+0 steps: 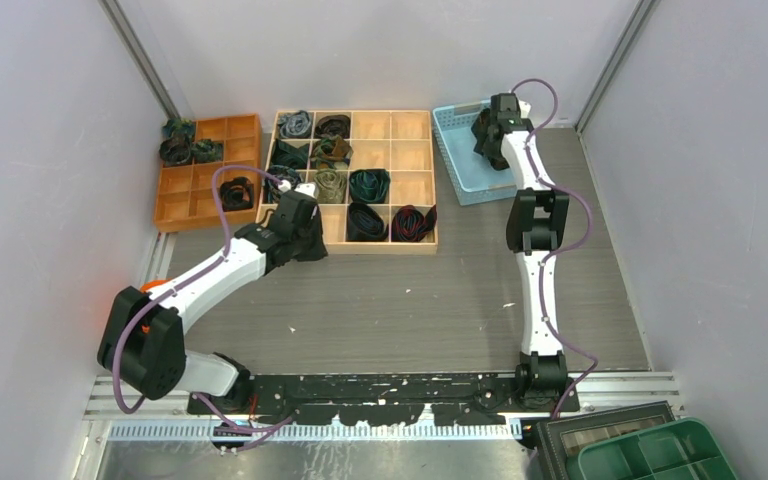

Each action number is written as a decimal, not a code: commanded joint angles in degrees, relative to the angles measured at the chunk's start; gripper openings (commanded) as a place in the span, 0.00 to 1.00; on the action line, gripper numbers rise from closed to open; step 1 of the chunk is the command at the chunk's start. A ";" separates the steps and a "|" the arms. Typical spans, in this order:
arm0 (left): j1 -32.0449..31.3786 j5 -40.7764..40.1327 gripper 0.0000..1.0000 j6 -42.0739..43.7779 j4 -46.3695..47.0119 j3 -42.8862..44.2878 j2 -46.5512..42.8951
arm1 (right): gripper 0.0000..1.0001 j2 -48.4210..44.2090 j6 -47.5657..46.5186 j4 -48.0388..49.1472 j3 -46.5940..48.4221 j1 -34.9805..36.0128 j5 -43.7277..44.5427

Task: Roll the ties
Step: Pick up the tie from the bin, then place the tie at the center of the board, then flatten out the tie at the center of the board.

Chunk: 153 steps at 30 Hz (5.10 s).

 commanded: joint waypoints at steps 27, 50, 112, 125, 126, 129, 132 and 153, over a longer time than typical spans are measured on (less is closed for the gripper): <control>0.15 -0.39 0.00 -0.72 -5.20 -1.00 -21.84 | 0.01 -67.77 13.70 14.69 -48.16 1.79 -33.23; -0.30 4.08 0.00 -6.45 -23.68 1.40 -45.21 | 0.01 -88.89 39.91 37.84 -107.40 51.20 -20.71; -16.56 -0.96 0.00 -6.19 -14.31 -5.34 -41.05 | 0.01 -59.56 21.85 1.78 -70.78 54.29 4.93; -23.74 5.90 0.00 -2.44 -2.19 -3.52 -25.72 | 0.01 -74.93 21.64 -6.90 -86.68 31.36 10.51; -24.91 4.57 0.00 -2.44 -1.82 -3.25 -24.57 | 0.02 -75.44 22.32 -8.30 -87.42 30.22 11.52; -27.51 2.85 0.00 -2.66 -0.46 -2.81 -22.05 | 0.25 -77.02 23.92 -10.88 -89.60 27.91 14.38; -28.68 2.26 0.00 -2.78 0.78 -2.72 -19.88 | 0.53 -77.24 24.47 -14.11 -89.25 27.16 17.48; -29.25 -3.04 0.00 -4.05 5.38 -2.48 -12.98 | 0.13 -60.82 15.97 -4.13 -82.94 31.17 -0.04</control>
